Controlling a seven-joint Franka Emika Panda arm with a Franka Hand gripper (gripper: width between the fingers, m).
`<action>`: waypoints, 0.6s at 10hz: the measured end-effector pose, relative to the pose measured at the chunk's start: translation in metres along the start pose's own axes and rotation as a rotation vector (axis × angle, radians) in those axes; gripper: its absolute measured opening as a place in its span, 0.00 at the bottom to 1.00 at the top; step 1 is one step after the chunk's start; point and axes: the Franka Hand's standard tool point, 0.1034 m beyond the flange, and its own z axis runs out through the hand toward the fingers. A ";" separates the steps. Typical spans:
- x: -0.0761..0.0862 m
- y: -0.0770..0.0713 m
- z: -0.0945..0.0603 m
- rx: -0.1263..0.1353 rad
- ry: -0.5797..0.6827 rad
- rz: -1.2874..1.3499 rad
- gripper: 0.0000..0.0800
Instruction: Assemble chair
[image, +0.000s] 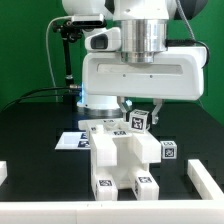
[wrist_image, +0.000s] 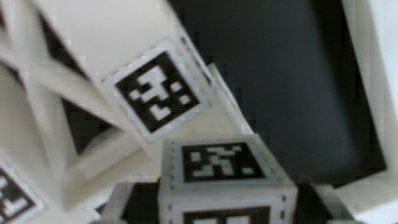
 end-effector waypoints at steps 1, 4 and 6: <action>0.000 -0.001 0.000 0.007 -0.004 0.080 0.35; -0.001 -0.002 0.000 0.006 -0.005 0.047 0.56; -0.006 -0.002 0.004 -0.006 -0.020 -0.245 0.80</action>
Offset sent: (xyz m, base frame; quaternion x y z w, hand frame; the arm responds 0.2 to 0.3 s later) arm 0.0000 0.0000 0.0000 0.0000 0.0000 -0.0650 0.9979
